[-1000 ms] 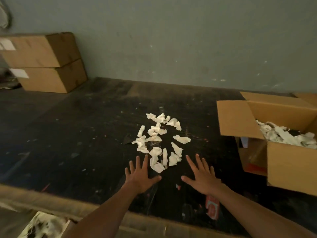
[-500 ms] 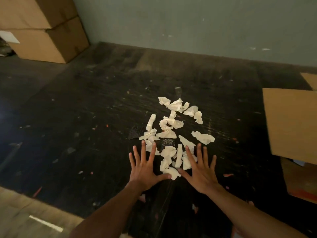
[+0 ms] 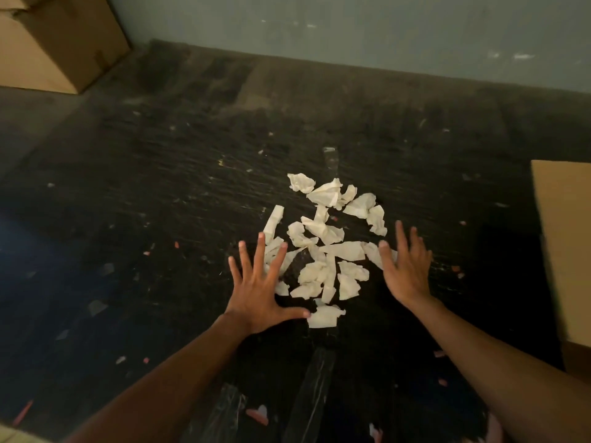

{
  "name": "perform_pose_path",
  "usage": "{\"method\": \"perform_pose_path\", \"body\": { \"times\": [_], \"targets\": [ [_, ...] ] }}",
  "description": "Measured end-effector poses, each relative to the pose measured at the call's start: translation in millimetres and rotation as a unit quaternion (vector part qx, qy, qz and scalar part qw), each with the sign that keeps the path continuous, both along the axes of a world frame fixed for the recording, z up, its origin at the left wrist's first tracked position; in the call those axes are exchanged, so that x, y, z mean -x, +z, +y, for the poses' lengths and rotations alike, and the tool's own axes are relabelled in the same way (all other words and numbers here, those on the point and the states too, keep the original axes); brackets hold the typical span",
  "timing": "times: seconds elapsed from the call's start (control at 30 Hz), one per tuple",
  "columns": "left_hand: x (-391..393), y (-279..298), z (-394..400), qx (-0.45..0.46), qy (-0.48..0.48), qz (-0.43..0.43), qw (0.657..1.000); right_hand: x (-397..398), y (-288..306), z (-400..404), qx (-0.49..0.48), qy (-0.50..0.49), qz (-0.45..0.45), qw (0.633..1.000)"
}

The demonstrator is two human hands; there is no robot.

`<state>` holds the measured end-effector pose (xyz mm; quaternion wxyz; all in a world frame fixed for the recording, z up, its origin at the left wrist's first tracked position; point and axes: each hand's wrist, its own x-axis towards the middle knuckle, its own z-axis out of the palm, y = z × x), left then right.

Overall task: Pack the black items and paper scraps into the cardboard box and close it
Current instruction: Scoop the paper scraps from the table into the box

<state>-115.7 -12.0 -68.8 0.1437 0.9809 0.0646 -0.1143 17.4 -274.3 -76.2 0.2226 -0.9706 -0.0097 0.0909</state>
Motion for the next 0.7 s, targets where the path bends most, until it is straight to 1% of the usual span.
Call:
{"method": "perform_pose_path", "body": {
  "times": [0.03, 0.1, 0.17, 0.2, 0.27, 0.3, 0.37, 0.43, 0.47, 0.5, 0.57, 0.63, 0.7],
  "targets": [
    [-4.1, -2.1, -3.9, -0.004, -0.010, 0.005, 1.000, -0.5, -4.5, 2.5, 0.013, 0.021, 0.014, 1.000],
    [-11.9, -5.4, -14.8, -0.004, -0.033, -0.001, 0.999, 8.1, -7.2, 15.0, -0.003, 0.081, 0.010, 0.997],
    [-18.3, -7.6, -24.0, 0.008, -0.061, -0.020, 0.998, 23.7, -4.8, 30.2, -0.050, 0.138, 0.005, 0.989],
    [-20.6, -8.4, -25.9, 0.019, -0.077, -0.033, 0.996, 30.6, -2.3, 35.5, -0.094, 0.146, 0.006, 0.985],
    [-22.2, -8.4, -22.4, 0.054, -0.100, -0.070, 0.991, 37.9, 5.4, 41.7, -0.190, 0.109, -0.023, 0.975],
    [-22.1, -7.3, -17.1, 0.065, -0.106, -0.091, 0.988, 35.4, 10.4, 43.3, -0.217, 0.076, -0.056, 0.972],
    [-22.3, -4.0, -4.4, 0.061, -0.107, -0.117, 0.985, 17.1, 19.2, 45.7, -0.223, 0.024, -0.113, 0.968],
    [-23.9, 3.2, 3.5, 0.044, -0.105, -0.110, 0.987, -15.8, 27.3, 49.7, -0.182, 0.011, -0.139, 0.973],
    [-25.0, 8.2, 3.4, 0.035, -0.117, -0.096, 0.988, -35.7, 31.3, 53.6, -0.148, 0.022, -0.137, 0.979],
    [-25.8, 12.8, 0.2, 0.022, -0.146, -0.084, 0.985, -56.8, 36.3, 59.3, -0.107, 0.043, -0.120, 0.986],
    [-26.4, 19.1, -13.8, 0.003, -0.232, -0.081, 0.969, -97.8, 46.7, 78.0, -0.021, 0.110, -0.049, 0.993],
    [-29.6, 20.1, -31.2, -0.003, -0.301, -0.087, 0.950, -129.9, 54.5, 105.5, 0.053, 0.210, 0.005, 0.976],
    [-38.7, 15.7, -45.5, -0.009, -0.341, -0.086, 0.936, -147.6, 57.2, 137.1, 0.101, 0.302, 0.034, 0.947]
  ]
}}
